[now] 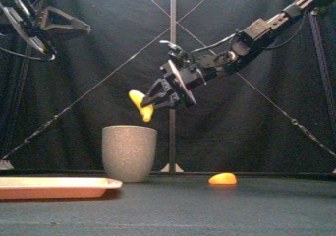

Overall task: Pick the banana then place it in the grey bowl
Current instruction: Drop banana in the grey bowl and return to neutral

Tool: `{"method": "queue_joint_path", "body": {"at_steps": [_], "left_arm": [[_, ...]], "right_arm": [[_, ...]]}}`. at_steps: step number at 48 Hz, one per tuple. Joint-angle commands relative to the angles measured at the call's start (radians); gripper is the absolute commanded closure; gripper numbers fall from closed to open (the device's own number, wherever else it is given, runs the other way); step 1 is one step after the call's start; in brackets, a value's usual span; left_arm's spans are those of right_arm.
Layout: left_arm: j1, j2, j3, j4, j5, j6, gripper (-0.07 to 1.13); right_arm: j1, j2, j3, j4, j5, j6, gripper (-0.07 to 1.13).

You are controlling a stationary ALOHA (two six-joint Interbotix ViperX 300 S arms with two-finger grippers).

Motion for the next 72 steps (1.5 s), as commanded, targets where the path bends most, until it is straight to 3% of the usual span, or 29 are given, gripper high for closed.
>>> {"method": "queue_joint_path", "body": {"at_steps": [1,10,29,52,72], "left_arm": [[0.012,0.005,-0.009,0.008,-0.009,0.002,1.06],[0.023,0.005,-0.005,0.008,-0.009,0.002,1.06],[0.025,0.005,-0.002,0.009,-0.009,0.002,1.06],[0.031,0.002,0.015,0.018,-0.008,0.003,1.06],[0.032,0.002,0.015,0.017,-0.008,0.003,1.06]], "right_arm": [[-0.002,0.003,-0.037,-0.002,-0.009,-0.002,0.37],[-0.002,-0.005,-0.020,0.002,-0.017,-0.002,0.26],[0.014,-0.135,0.124,-0.003,-0.046,-0.002,0.26],[0.196,-0.540,0.518,-0.008,-0.250,-0.006,0.26],[0.229,-0.617,0.574,-0.058,-0.275,-0.006,0.25]]}}
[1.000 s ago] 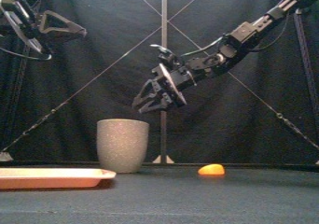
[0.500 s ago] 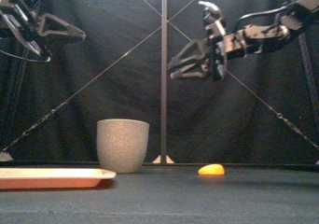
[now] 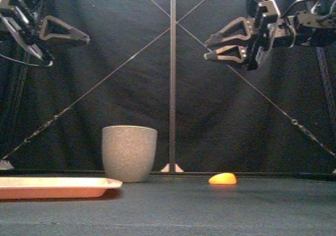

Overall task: Pick the banana then place it in the grey bowl
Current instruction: Drop banana in the grey bowl and return to neutral

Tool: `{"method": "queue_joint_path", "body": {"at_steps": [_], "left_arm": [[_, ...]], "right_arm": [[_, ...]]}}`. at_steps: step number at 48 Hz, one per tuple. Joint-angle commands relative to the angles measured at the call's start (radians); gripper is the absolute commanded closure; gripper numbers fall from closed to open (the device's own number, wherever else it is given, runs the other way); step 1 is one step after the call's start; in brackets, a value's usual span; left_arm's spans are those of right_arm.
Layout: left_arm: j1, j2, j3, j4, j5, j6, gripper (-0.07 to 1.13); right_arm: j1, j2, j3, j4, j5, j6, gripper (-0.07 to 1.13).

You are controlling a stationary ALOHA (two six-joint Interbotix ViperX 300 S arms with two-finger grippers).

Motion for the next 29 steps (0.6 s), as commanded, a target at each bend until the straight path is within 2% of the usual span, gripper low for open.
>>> {"method": "queue_joint_path", "body": {"at_steps": [1,29], "left_arm": [[0.003,0.002,-0.012,0.000,-0.006,0.000,1.06],[0.005,0.000,-0.012,0.000,-0.003,0.000,1.06]], "right_arm": [[0.002,-0.020,-0.012,-0.018,-0.008,-0.005,0.26],[0.003,-0.012,0.015,-0.035,-0.009,-0.005,0.25]]}}
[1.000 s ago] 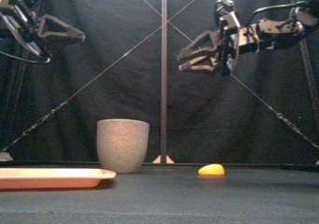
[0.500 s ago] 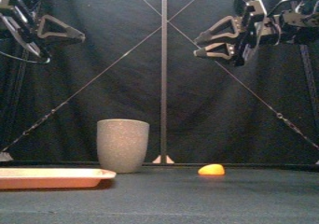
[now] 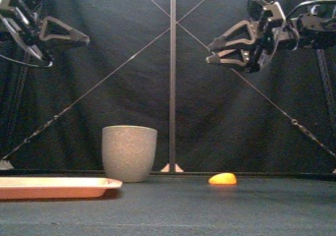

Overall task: Pick the banana then place it in the grey bowl
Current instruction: Drop banana in the grey bowl and return to neutral

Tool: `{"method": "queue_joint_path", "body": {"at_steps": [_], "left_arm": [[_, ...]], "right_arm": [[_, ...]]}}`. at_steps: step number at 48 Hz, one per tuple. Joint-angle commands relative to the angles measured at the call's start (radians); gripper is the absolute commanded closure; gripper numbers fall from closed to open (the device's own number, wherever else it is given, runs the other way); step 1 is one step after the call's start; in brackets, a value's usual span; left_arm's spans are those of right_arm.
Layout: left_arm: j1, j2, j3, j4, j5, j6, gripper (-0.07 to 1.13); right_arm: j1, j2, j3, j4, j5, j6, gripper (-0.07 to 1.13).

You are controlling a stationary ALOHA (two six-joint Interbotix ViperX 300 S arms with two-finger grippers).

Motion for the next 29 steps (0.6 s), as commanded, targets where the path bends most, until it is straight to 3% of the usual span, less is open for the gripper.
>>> {"method": "queue_joint_path", "body": {"at_steps": [1,29], "left_arm": [[0.003,0.002,-0.014,0.002,-0.006,0.000,1.06],[0.003,0.002,-0.011,0.002,-0.003,0.000,1.06]], "right_arm": [[0.002,-0.012,-0.008,0.000,-0.009,-0.002,0.25],[-0.003,-0.011,-0.002,0.000,-0.008,-0.002,0.26]]}}
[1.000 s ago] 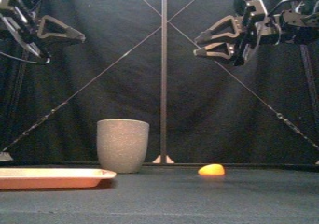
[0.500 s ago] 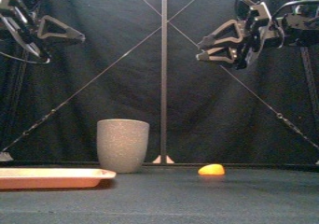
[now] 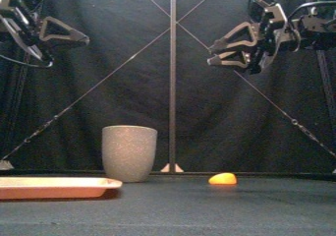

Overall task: Pick the banana then place it in the grey bowl
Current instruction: Drop banana in the grey bowl and return to neutral

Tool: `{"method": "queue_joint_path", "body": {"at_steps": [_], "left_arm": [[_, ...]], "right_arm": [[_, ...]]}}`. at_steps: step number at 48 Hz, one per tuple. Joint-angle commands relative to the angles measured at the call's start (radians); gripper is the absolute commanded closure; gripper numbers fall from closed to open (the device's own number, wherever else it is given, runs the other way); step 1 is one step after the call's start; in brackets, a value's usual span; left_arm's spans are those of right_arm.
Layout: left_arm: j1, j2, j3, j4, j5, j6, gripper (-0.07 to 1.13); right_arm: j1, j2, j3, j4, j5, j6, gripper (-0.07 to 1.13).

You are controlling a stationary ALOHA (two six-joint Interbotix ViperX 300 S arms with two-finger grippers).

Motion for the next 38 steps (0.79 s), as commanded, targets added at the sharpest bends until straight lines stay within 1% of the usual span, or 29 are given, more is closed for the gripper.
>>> {"method": "queue_joint_path", "body": {"at_steps": [1,38], "left_arm": [[0.002,0.002,-0.014,0.003,-0.003,0.000,1.06],[0.002,0.002,-0.005,0.000,-0.003,0.000,1.06]], "right_arm": [[-0.002,-0.009,-0.011,0.000,-0.008,-0.002,0.26],[0.002,-0.008,-0.002,0.000,-0.008,-0.005,0.26]]}}
